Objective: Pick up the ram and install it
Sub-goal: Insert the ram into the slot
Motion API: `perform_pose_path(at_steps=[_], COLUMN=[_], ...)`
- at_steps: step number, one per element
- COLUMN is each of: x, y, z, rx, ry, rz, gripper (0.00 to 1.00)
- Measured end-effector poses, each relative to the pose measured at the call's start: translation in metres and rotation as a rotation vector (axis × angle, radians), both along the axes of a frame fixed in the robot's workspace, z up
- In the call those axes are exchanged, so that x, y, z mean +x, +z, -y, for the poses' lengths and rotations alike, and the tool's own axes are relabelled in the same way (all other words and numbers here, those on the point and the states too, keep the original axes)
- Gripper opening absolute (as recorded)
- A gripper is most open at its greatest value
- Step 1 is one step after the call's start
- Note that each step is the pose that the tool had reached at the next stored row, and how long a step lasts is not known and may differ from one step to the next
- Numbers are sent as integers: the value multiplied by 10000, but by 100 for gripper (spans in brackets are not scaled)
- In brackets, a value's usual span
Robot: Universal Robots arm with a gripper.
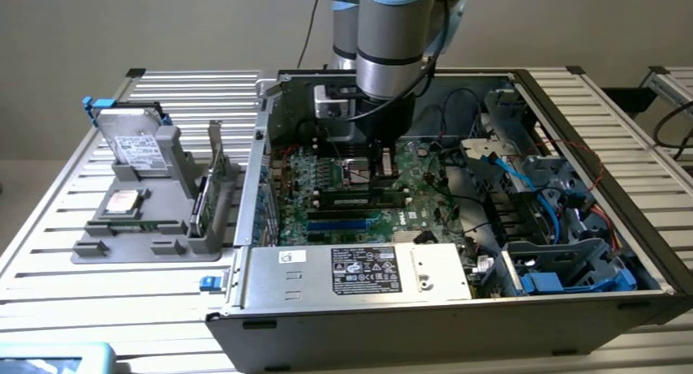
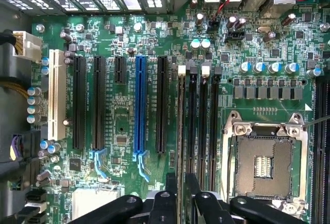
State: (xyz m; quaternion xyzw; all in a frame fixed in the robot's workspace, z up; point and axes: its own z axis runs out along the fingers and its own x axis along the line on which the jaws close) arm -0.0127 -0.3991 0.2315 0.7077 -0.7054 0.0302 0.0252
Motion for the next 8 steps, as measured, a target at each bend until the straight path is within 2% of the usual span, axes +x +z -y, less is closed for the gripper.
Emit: perform_pose_path(at_steps=[5, 8], x=[63, 97], y=[58, 131], z=[0, 0], rx=[2, 2], ry=[0, 0], rz=[0, -2], gripper=[22, 22])
